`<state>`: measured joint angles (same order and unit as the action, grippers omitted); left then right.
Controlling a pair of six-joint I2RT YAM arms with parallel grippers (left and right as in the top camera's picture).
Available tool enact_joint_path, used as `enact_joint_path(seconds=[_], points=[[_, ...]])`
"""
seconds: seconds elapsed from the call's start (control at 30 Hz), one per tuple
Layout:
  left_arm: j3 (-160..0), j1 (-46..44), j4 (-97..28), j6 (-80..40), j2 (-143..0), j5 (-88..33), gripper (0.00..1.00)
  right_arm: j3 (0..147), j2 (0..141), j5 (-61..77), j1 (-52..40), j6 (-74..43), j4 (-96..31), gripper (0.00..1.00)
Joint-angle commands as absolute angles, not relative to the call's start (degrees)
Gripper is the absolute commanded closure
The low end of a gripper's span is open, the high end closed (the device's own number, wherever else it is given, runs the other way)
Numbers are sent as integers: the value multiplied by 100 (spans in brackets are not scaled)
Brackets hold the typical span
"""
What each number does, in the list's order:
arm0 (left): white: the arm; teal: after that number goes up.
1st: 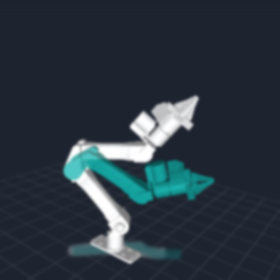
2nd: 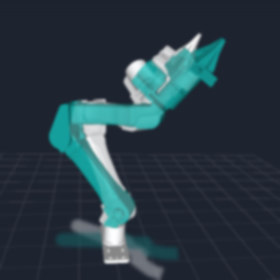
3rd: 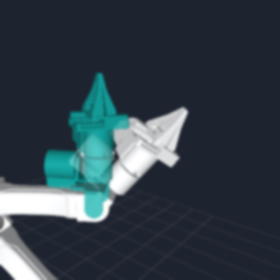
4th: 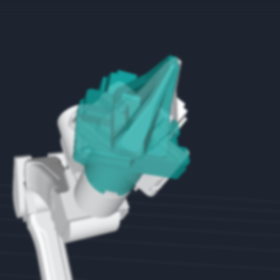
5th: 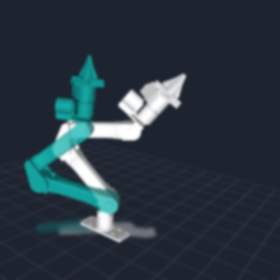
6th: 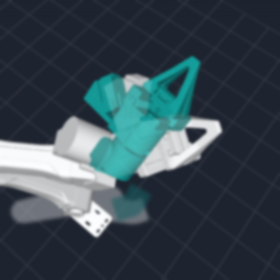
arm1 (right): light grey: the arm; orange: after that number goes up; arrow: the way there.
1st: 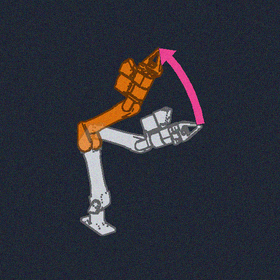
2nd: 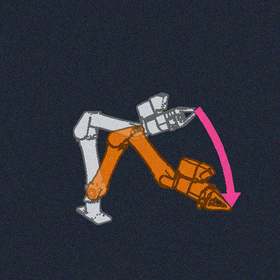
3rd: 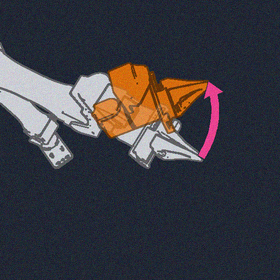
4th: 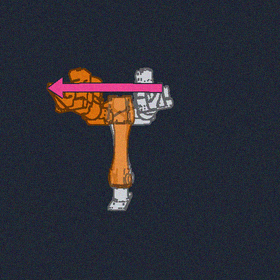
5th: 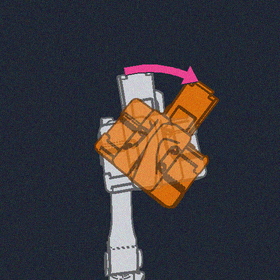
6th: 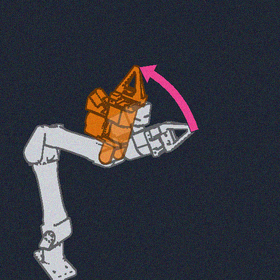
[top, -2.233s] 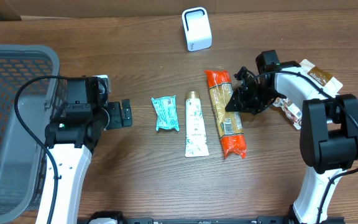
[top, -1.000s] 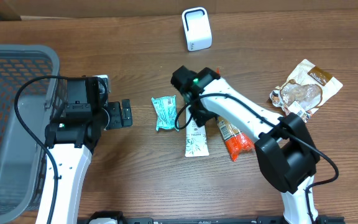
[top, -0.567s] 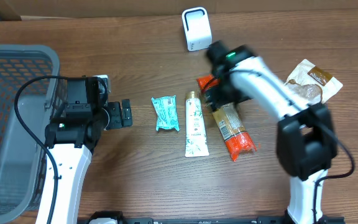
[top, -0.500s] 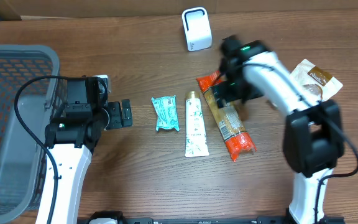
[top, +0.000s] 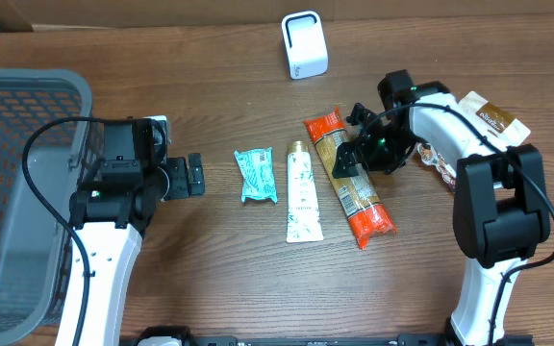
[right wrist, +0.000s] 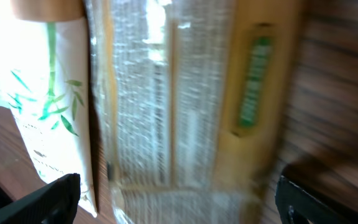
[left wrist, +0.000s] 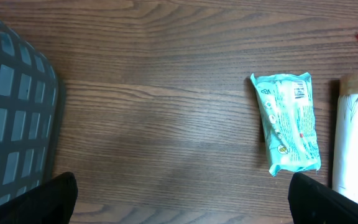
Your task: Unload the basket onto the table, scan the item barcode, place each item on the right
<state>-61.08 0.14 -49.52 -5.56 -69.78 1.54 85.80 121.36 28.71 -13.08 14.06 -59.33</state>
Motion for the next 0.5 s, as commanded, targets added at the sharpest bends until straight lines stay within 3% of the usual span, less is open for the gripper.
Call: enact_joint_path(seconds=[0.0, 0.13, 0.47], points=[[-6086, 40, -4943, -469, -7008, 189, 0, 8252, 12167, 3079, -1391, 1522, -5688, 1], [-6086, 40, -4943, -469, -7008, 189, 0, 7872, 12167, 3079, -1391, 1505, -5258, 11], [-6086, 40, -4943, -469, -7008, 189, 0, 7592, 12167, 3605, -1391, 1503, -5039, 62]])
